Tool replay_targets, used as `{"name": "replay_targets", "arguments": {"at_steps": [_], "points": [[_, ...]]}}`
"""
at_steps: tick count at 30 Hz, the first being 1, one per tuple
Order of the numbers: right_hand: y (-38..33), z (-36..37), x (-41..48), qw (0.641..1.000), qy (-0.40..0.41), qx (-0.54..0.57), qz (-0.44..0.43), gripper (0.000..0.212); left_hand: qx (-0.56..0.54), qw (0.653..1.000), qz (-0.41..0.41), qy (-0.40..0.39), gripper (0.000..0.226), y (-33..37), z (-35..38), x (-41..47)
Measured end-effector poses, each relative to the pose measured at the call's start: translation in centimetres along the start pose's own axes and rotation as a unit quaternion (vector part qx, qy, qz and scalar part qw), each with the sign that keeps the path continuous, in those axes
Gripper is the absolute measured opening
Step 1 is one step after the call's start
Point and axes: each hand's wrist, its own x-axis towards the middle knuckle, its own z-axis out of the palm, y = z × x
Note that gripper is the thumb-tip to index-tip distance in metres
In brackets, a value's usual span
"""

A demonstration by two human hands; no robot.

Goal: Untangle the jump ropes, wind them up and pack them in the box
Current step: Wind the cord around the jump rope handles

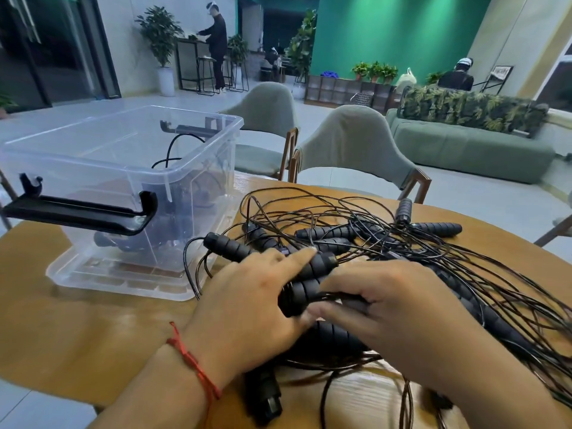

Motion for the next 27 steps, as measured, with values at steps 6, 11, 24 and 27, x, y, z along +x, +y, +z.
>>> {"name": "replay_targets", "arguments": {"at_steps": [6,11,24,27], "points": [[1.2,-1.2,-0.5,0.990,0.002,0.122,0.074,0.029,-0.039,0.985,0.165,-0.041,0.077,-1.1,0.1,0.1],[1.0,-1.2,-0.3,0.986,-0.003,0.127,0.112,0.042,-0.071,0.976,0.203,-0.041,0.083,-0.8,0.2,-0.1],[4.1,0.0,-0.5,0.904,-0.216,0.310,0.202,0.054,-0.165,0.944,0.282,-0.041,0.092,1.4,0.5,-0.9],[4.5,0.8,-0.4,0.892,-0.185,0.375,0.173,0.047,-0.229,0.934,0.273,-0.038,0.091,1.5,0.0,-0.8]]}}
